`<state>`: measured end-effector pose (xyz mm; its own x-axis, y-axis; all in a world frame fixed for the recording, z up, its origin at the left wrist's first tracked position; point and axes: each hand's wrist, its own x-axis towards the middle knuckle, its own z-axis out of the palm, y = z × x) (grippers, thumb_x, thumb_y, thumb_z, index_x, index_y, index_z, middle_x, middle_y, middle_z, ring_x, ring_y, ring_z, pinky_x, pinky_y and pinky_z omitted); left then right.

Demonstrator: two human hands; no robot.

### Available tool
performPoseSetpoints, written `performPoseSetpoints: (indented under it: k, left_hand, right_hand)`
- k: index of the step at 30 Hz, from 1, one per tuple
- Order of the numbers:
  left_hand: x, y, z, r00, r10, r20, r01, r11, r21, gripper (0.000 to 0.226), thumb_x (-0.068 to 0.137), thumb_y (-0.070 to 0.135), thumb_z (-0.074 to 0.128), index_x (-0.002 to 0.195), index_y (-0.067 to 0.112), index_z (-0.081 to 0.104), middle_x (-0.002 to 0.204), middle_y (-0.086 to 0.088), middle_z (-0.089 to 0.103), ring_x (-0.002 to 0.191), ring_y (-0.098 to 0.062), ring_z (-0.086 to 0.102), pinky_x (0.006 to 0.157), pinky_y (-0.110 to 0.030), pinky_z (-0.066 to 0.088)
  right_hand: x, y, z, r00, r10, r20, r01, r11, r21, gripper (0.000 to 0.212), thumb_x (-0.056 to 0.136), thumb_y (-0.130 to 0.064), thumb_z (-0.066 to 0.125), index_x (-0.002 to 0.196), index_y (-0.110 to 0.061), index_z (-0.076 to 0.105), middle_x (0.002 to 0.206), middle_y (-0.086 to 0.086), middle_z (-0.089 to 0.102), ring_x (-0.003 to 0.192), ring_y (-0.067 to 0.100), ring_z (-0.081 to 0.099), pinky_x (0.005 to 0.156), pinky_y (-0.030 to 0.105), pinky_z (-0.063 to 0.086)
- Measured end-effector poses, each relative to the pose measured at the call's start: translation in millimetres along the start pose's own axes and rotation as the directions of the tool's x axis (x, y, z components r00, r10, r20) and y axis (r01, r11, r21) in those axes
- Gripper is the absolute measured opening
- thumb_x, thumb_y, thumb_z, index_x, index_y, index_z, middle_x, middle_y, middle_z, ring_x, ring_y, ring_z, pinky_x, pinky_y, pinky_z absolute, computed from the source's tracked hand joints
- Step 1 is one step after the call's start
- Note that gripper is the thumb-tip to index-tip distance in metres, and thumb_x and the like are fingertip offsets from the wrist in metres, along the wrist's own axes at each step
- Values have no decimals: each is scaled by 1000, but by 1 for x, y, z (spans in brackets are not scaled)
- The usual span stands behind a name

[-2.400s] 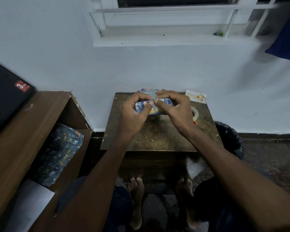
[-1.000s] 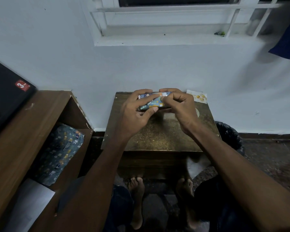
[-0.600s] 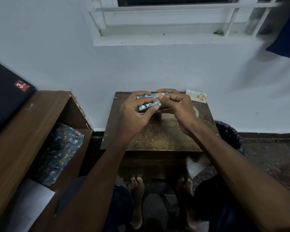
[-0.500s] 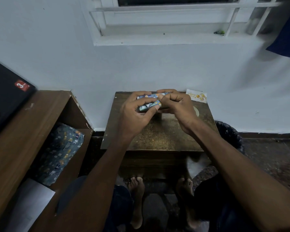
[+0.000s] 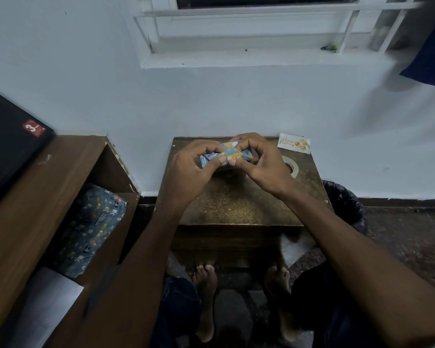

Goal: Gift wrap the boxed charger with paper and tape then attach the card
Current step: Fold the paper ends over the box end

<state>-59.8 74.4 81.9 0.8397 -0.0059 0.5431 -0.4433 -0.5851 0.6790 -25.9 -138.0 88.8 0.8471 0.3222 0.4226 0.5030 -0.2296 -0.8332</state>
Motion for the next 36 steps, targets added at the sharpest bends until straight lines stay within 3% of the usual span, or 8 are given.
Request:
performPoseSetpoints:
  k: [5, 9, 16, 23, 32, 36]
  left_hand:
    - [-1, 1, 4, 997, -75, -11, 73, 992, -99, 15, 91, 25, 85, 104, 18, 83, 117, 6, 77, 114, -10, 71, 96, -27, 57]
    - [-4, 6, 7, 998, -42, -37, 41, 998, -48, 14, 91, 22, 85, 103, 17, 82, 114, 7, 77, 108, -7, 71, 90, -23, 57]
    - [-5, 5, 7, 998, 44, -45, -38, 991, 127, 11, 89, 25, 81, 97, 19, 77, 104, 10, 76, 94, -9, 71, 78, -40, 59]
    - [-7, 6, 9, 995, 90, -32, -80, 969, 234, 12, 93, 29, 74, 98, 18, 73, 102, 8, 73, 90, -12, 67, 73, -42, 57]
    - [-3, 1, 6, 995, 96, -10, -95, 992, 78, 19, 89, 25, 85, 102, 12, 79, 106, 2, 77, 99, -11, 71, 83, -32, 59]
    - [-1, -2, 4, 999, 41, -22, -40, 998, 44, 13, 87, 26, 88, 93, 16, 82, 107, 2, 78, 102, -8, 71, 83, -21, 56]
  right_hand:
    - [-1, -1, -1, 999, -34, -4, 34, 999, -11, 19, 92, -11, 77, 106, -10, 65, 121, 2, 66, 117, 20, 63, 97, 50, 54]
    - [-1, 0, 0, 998, -63, -16, 64, 998, 6, 24, 95, -4, 72, 118, -9, 70, 116, 1, 69, 111, 22, 65, 96, 48, 54]
    - [0, 8, 2, 999, -30, -42, 29, 999, -18, 11, 93, -9, 76, 103, -6, 78, 115, 6, 72, 113, 19, 67, 97, 47, 55]
    - [-1, 9, 4, 999, 10, -40, -11, 1000, -26, 3, 94, -11, 75, 96, -8, 76, 118, 3, 70, 115, 12, 65, 97, 42, 55]
    - [-1, 10, 1, 997, 44, -65, -42, 999, 29, 2, 95, -7, 72, 97, -6, 73, 121, 2, 68, 114, 18, 66, 89, 55, 59]
    - [0, 8, 0, 997, 39, -66, -36, 999, 37, 8, 95, -5, 72, 103, -3, 74, 125, 4, 68, 120, 15, 64, 96, 50, 58]
